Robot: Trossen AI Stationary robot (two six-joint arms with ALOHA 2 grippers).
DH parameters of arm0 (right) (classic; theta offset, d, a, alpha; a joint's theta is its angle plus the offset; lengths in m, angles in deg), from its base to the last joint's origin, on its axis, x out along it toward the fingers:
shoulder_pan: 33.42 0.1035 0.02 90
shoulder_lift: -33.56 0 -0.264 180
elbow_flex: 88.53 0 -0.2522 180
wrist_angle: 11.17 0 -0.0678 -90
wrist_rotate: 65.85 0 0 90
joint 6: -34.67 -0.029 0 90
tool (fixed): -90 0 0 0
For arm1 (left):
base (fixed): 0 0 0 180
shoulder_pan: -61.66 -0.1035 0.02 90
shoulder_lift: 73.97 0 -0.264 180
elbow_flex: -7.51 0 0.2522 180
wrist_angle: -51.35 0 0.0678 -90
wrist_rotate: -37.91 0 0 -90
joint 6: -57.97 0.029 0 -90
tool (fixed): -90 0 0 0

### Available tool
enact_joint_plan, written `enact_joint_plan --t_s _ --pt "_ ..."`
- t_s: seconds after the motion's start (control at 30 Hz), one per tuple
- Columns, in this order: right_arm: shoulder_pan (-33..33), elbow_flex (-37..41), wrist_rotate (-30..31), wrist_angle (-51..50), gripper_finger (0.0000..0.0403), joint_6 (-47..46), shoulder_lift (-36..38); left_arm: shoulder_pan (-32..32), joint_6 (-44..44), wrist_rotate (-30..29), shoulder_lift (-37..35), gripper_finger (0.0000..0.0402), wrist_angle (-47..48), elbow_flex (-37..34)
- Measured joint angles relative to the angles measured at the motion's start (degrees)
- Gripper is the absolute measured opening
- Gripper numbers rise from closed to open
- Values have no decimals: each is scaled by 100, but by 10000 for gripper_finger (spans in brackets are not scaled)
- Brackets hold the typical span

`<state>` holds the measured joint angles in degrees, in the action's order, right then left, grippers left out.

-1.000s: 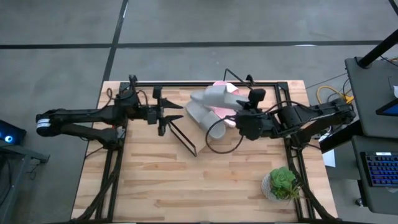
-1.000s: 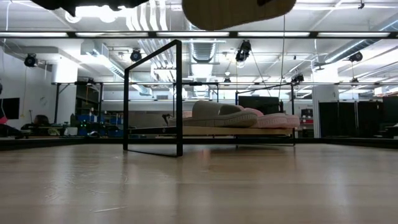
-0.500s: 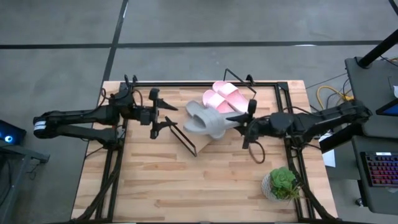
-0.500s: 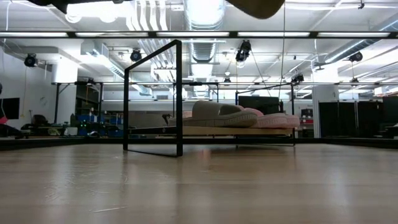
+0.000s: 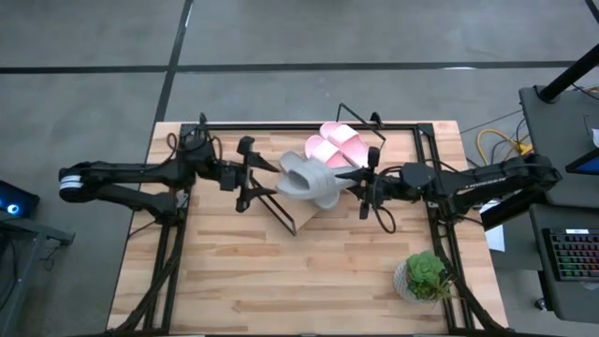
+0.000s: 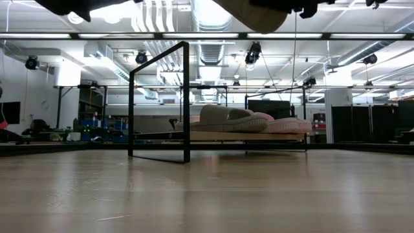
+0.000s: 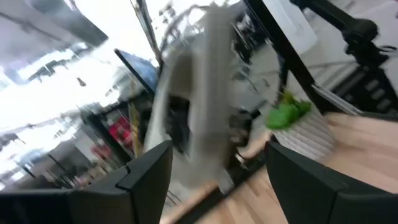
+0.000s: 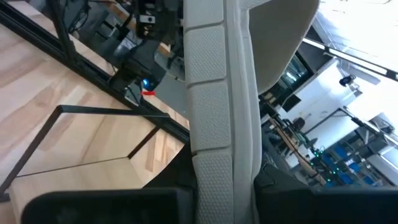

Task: Pick and place slides into the shelf
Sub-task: Put the gray slide on the shelf

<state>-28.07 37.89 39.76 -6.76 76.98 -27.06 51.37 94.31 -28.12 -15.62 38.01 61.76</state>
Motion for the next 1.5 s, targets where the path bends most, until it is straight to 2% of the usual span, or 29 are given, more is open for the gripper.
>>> enact_joint_plan --t_s 0.27,0.43,0.93,1.03,1.17,1.3,1.37,1.5 --pt "-21 0 -83 -7 43 2 -29 4 0 -17 556 238 -1031 8" --pt "-113 0 -75 0 43 31 -26 28 0 -11 851 228 -1253 22" --pt "-238 0 -74 -168 43 -24 -24 28 1 356 1071 123 -1343 221" --pt "-249 0 -74 -166 43 -26 -24 28 52 353 1073 89 -1389 221" --pt "-251 -2 -74 -155 43 -101 -24 28 252 328 1056 25 -1401 221" --pt "-251 -2 -59 -147 43 -181 -22 28 321 227 1041 16 -1432 221" --pt "-251 -2 -41 -138 55 -225 -22 35 323 68 1021 16 -1419 221" --pt "-251 -2 184 -110 118 -480 -3 39 339 -343 862 13 -1151 209"
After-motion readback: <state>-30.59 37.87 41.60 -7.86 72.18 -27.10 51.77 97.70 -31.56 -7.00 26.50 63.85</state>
